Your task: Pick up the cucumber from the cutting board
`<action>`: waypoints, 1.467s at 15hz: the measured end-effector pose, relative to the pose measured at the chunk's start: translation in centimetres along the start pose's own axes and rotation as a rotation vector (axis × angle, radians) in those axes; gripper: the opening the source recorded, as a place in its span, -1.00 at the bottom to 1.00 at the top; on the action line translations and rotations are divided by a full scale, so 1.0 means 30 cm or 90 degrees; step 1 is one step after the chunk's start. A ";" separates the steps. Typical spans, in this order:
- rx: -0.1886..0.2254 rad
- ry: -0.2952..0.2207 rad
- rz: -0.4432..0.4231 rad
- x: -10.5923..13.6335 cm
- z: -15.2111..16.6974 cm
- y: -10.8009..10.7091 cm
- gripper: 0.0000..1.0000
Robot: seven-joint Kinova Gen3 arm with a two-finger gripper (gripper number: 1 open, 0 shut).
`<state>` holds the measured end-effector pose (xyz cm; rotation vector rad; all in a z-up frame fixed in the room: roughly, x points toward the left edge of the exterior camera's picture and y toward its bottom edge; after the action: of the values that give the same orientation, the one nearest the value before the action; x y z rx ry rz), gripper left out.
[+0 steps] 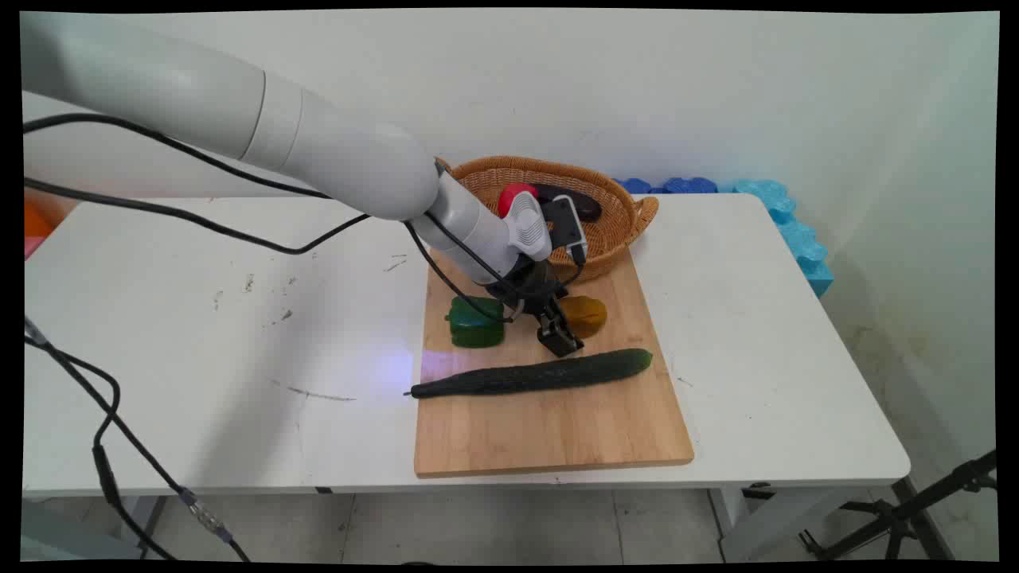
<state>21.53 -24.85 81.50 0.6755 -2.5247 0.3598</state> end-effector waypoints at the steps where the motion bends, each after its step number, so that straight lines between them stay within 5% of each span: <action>1: 0.000 0.003 0.003 0.003 -0.006 0.001 1.00; 15: 0.005 0.027 -0.003 0.049 -0.238 0.043 1.00; 22: -0.013 0.033 -0.047 0.013 -0.382 0.106 1.00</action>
<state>24.09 -18.11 90.94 0.7392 -2.4434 0.3207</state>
